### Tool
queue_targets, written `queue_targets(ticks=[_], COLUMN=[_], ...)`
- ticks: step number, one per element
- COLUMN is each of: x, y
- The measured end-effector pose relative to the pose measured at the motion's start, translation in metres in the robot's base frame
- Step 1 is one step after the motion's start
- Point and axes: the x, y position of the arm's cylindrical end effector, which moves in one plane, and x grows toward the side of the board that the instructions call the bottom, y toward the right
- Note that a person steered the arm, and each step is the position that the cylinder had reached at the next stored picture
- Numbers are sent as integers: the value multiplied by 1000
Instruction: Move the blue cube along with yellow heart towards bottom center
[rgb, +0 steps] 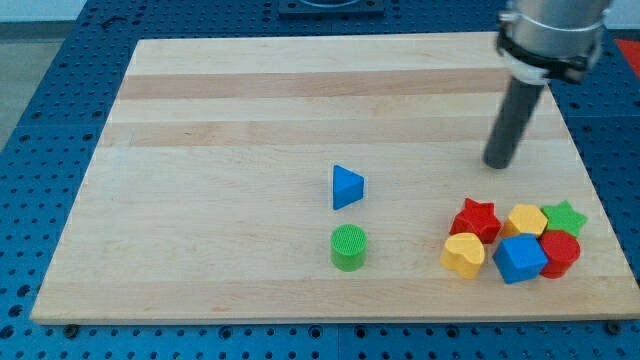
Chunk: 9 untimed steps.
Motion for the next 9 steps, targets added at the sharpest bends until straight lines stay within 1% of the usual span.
queue_targets(ticks=[2,3,4,5,6,8,9], x=[55,56,74,99,127,133,137], y=[52,84,90,84,66,34,33])
